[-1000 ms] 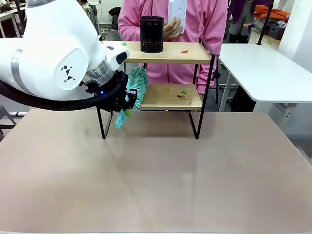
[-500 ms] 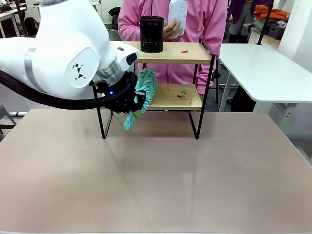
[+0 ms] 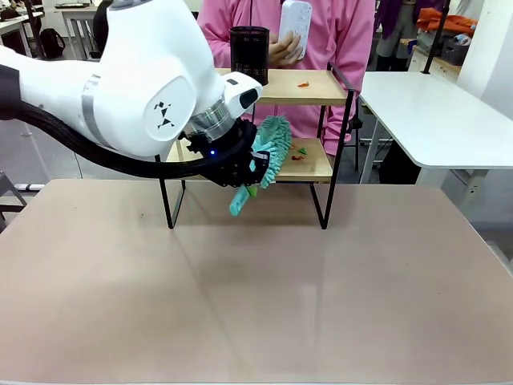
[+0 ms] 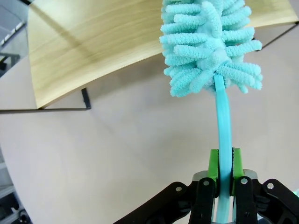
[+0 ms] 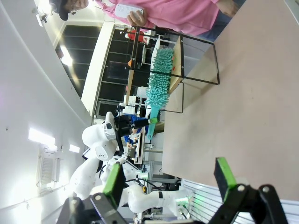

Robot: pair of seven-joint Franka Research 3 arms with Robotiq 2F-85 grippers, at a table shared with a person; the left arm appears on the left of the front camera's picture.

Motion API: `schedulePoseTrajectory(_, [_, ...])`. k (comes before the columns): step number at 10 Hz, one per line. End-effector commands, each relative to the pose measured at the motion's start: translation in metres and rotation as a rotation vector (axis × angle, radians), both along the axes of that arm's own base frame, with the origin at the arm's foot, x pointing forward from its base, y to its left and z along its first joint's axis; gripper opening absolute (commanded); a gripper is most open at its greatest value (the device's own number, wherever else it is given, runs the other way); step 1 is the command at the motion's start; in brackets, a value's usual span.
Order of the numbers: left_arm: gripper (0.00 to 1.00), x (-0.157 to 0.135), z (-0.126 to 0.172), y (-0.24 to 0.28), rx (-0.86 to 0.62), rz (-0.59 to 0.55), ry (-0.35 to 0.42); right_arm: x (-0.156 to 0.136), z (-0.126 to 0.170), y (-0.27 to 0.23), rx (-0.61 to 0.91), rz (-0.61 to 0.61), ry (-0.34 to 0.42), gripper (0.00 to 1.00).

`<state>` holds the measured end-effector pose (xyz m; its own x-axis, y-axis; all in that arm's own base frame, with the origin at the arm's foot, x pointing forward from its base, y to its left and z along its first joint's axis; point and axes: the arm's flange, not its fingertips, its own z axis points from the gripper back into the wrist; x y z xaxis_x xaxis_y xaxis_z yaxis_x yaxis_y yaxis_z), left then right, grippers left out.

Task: Clean the shelf.
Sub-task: Clean the specific tier of the Shelf with the Duster once objects are removed.

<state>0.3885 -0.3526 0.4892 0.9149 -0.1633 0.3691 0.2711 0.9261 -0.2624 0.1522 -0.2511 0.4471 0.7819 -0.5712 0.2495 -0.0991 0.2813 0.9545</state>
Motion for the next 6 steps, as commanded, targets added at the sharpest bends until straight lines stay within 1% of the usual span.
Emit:
schedulePoseTrajectory(1, [0.12,0.004,-0.001,-0.008,0.011,-0.078,-0.015,0.002,0.002,0.000,-0.001,-0.003,-0.037,1.00])
schedulePoseTrajectory(3, [0.12,0.000,0.003,-0.009,-0.038,-0.201,0.004,0.002,0.002,0.000,-0.001,-0.003,-0.037,1.00])
schedulePoseTrajectory(4, [0.12,-0.003,0.005,-0.006,-0.063,-0.308,0.057,0.002,0.002,0.000,-0.001,-0.003,-0.037,1.00])
schedulePoseTrajectory(5, [0.12,-0.004,0.005,-0.003,-0.049,-0.328,0.039,0.002,0.002,0.000,-0.001,-0.003,-0.037,1.00])
schedulePoseTrajectory(6, [0.12,-0.005,0.006,0.003,-0.029,-0.383,0.044,0.002,0.002,0.000,-0.001,-0.003,-0.037,1.00])
